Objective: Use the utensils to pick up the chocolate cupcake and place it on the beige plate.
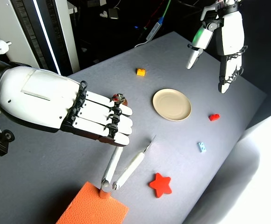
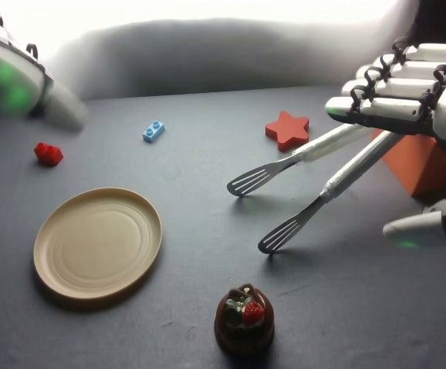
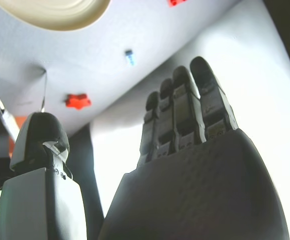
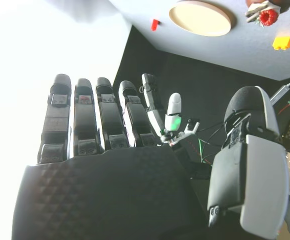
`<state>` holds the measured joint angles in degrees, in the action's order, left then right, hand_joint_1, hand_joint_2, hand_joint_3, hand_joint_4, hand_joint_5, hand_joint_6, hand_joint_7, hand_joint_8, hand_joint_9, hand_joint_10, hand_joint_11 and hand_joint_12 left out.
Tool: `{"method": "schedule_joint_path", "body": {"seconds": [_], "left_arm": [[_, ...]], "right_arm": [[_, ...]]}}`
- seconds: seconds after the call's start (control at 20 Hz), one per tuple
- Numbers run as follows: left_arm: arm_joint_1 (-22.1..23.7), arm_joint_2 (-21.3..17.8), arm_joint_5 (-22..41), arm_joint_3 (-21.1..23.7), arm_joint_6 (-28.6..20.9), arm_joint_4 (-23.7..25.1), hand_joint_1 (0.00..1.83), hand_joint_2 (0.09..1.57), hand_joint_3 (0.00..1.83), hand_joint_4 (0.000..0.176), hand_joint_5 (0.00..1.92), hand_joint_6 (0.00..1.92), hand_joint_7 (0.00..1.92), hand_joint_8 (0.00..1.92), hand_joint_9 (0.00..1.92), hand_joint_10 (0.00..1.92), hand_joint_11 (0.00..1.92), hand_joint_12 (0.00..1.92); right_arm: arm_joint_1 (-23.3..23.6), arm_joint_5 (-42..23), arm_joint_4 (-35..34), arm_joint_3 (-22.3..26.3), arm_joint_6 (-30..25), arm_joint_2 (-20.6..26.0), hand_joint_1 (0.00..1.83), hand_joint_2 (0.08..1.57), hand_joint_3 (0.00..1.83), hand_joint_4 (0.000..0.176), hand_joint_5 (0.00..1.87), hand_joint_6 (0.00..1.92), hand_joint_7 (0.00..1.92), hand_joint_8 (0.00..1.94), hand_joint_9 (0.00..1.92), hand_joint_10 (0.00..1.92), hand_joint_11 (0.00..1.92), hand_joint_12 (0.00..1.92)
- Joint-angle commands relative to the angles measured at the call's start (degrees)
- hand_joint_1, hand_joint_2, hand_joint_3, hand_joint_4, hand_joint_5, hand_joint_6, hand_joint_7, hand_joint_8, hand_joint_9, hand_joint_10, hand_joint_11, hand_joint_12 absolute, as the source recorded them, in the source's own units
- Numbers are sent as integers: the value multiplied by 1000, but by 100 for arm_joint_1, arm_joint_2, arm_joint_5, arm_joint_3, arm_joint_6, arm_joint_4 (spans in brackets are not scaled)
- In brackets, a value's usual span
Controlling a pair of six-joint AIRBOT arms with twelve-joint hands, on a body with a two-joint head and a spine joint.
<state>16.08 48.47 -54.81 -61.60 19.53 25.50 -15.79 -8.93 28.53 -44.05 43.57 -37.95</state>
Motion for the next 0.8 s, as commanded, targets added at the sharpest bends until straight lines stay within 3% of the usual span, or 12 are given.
{"method": "schedule_joint_path", "body": {"seconds": [0.0, 0.1, 0.15, 0.3, 0.4, 0.75], "left_arm": [[32, -29, 299, -18, 2, 205, 174, 1115, 9, 0, 45, 1, 4, 0, 38, 3, 0, 248], [32, -29, 284, -20, 2, 205, 166, 1122, 3, 0, 38, 1, 3, 2, 47, 1, 0, 270], [32, -29, 282, -24, 2, 205, 178, 1121, 1, 0, 55, 5, 22, 6, 62, 4, 0, 290], [42, -5, 285, -69, 2, 204, 189, 1121, 0, 0, 53, 2, 31, 4, 61, 3, 0, 255], [47, 4, 320, -93, 2, 204, 199, 1110, 0, 0, 77, 4, 56, 5, 74, 3, 0, 228], [56, 8, 347, -85, 2, 205, 171, 1109, 0, 0, 59, 2, 46, 1, 52, 2, 0, 141]], "right_arm": [[93, -562, -71, 20, 12, 55, 162, 1019, 10, 0, 74, 1, 84, 0, 92, 2, 0, 266], [93, -561, -71, 20, 18, 55, 205, 994, 0, 0, 78, 1, 87, 2, 105, 4, 0, 323], [93, -561, -71, 19, 39, 54, 183, 993, 0, 0, 64, 2, 76, 2, 90, 3, 0, 251], [186, -562, -75, -34, 83, -15, 213, 970, 0, 0, 79, 2, 112, 4, 118, 5, 0, 304], [277, -556, -77, -120, -4, -114, 231, 947, 0, 0, 72, 0, 112, 1, 120, 2, 0, 241], [581, 661, -77, -1039, -364, -1220, 291, 914, 0, 0, 62, 3, 87, 1, 95, 1, 0, 152]]}}
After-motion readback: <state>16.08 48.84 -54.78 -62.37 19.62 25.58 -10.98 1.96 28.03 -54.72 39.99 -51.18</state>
